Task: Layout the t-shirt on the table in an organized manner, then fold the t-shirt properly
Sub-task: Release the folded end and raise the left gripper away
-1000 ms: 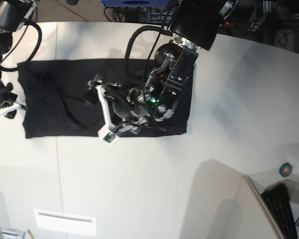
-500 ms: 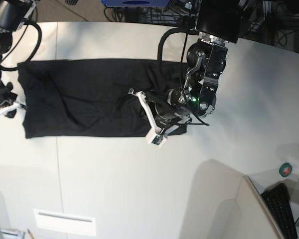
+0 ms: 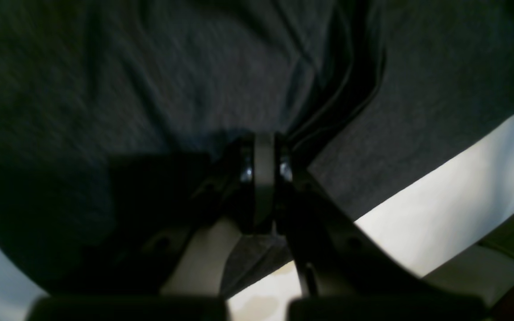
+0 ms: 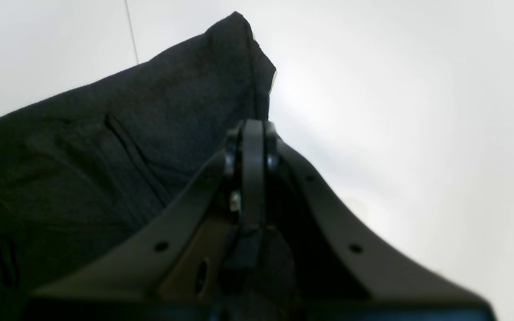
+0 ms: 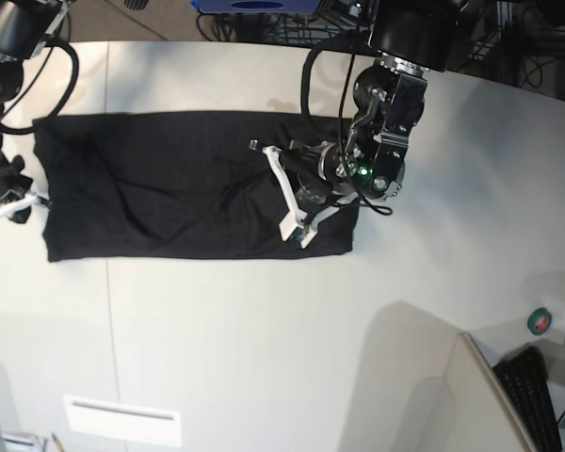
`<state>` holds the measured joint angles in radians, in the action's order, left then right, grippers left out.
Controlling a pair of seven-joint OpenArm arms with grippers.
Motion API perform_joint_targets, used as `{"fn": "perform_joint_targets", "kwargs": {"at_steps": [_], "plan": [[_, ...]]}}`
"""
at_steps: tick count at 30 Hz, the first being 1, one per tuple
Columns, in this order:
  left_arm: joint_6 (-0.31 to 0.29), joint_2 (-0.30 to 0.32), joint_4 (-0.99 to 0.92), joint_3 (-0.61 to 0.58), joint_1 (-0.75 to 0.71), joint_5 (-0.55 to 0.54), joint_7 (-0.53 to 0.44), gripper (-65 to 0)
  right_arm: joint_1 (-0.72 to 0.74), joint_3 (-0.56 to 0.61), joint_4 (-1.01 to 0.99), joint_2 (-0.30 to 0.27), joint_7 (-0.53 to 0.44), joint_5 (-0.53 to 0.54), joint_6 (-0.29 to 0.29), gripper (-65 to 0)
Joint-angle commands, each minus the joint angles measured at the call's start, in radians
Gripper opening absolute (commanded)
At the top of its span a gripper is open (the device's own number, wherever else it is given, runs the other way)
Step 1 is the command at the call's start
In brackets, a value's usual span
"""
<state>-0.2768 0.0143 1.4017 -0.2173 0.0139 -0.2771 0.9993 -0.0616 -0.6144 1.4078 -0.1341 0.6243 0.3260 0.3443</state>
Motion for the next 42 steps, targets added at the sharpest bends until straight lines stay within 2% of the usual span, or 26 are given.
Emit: {"fn": "perform_joint_targets", "kwargs": {"at_steps": [1, 5, 15, 19, 21, 24, 26, 28, 29, 32, 34, 35, 38, 39, 42], "plan": [[-0.003, -0.006, 0.011, 0.000, 0.011, -0.009, -0.010, -65.0, 0.012, -0.005, 0.020, -0.017, -0.022, 0.011, 0.002, -65.0], [-0.003, -0.006, 0.001, -0.046, 0.008, -0.011, -0.010, -65.0, 0.012, -0.005, 0.020, -0.017, -0.022, 0.011, 0.002, -65.0], [-0.003, -0.014, 0.008, -0.353, 0.045, -0.021, -0.010, -65.0, 0.012, -0.005, 0.020, -0.017, -0.022, 0.011, 0.002, -65.0], [-0.003, -0.023, 0.040, -0.374, 0.054, -0.021, -0.010, -65.0, 0.012, -0.005, 0.020, -0.017, -0.022, 0.011, 0.002, -65.0], [-0.003, -0.020, 0.090, -0.327, 0.050, -0.021, -0.010, -65.0, 0.012, -0.005, 0.020, -0.017, -0.022, 0.011, 0.002, -65.0], [-0.003, 0.009, 0.156, -0.178, 0.022, -0.021, -0.009, -65.0, 0.012, -0.005, 0.020, -0.017, -0.021, 0.011, 0.002, -65.0], [-0.003, 0.028, 0.170, -0.020, -0.002, -0.021, -0.013, -65.0, 0.015, -0.003, 0.020, -0.017, -0.010, 0.011, 0.002, -65.0], [-0.008, 0.039, 0.161, 0.175, -0.024, -0.021, -0.015, -65.0, 0.041, -0.006, 0.020, -0.019, 0.064, 0.012, 0.002, -65.0], [-0.009, 0.048, 0.153, 0.275, -0.032, -0.021, -0.017, -65.0, 0.062, -0.012, 0.015, -0.020, 0.118, 0.012, 0.002, -63.0], [-0.009, 0.083, 0.135, 0.464, -0.050, -0.015, -0.086, -65.0, 0.093, -0.014, -0.008, -0.023, 0.203, 0.015, 0.003, -37.1], [-0.009, 0.125, 0.103, 0.516, -0.082, -0.012, -0.211, -65.0, 0.093, -0.014, -0.008, -0.023, 0.190, 0.015, 0.023, -27.3], [-0.009, 0.145, 0.083, 0.519, -0.098, -0.018, -0.265, -65.0, 0.096, -0.014, -0.011, -0.023, 0.188, 0.015, 0.054, -25.4], [-0.009, 0.172, 0.005, 0.528, -0.124, -0.020, -0.374, -65.0, 0.131, -0.022, -0.080, -0.028, 0.193, 0.015, 0.178, -24.3], [-0.009, 0.172, -0.017, 0.528, -0.127, -0.020, -0.396, -65.0, 0.145, -0.046, -0.118, -0.042, 0.194, 0.014, 0.200, -24.3], [-0.009, 0.172, -0.049, 0.529, -0.141, -0.020, -0.435, -65.0, 0.185, -0.085, -0.236, -0.083, 0.194, 0.014, 0.204, -24.3]]}}
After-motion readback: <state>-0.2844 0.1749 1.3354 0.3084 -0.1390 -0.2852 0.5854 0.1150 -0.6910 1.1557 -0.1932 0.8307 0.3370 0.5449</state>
